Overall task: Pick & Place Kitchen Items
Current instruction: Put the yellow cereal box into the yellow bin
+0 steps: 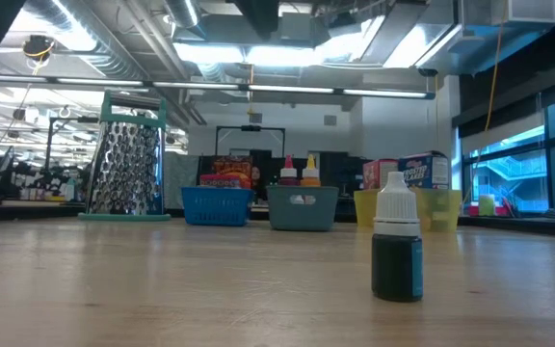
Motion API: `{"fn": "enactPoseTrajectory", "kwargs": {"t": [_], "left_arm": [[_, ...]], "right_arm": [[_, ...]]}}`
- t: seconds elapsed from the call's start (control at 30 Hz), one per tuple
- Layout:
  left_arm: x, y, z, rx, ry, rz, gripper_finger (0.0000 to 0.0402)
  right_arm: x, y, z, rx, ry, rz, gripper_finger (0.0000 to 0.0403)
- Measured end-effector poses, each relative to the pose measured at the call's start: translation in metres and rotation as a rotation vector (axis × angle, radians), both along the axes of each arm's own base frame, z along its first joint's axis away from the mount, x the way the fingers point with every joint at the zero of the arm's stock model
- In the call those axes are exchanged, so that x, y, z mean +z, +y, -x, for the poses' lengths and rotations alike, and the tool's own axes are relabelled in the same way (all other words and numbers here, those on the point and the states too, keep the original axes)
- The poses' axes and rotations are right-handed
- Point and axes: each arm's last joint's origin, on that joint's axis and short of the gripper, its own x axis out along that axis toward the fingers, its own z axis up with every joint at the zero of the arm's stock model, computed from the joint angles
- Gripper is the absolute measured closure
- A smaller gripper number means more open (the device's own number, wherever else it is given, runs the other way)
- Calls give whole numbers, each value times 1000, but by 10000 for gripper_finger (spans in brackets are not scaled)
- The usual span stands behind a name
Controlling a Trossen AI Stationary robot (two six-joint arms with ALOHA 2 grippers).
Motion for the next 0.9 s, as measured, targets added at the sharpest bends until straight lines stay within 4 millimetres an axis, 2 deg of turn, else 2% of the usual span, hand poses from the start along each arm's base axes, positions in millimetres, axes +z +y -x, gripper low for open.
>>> {"fn": "enactPoseTrajectory", "kwargs": {"t": [0.33, 0.43, 0.57, 0.8, 0.9], "left_arm": [[0, -6, 1, -58, 12, -23, 145], [0, -7, 1, -24, 1, -11, 122], [0, -15, 2, 3, -7, 56, 110], [-1, -48, 8, 28, 6, 255, 110], [-1, -63, 12, 41, 5, 277, 110]], "right_arm": [[0, -6, -10, 3, -7, 44, 270], [0, -7, -13, 19, -10, 71, 270], [0, -9, -15, 32, -8, 94, 270], [-1, -10, -15, 70, -3, 147, 270], [-1, -11, -15, 84, -5, 163, 270]]}}
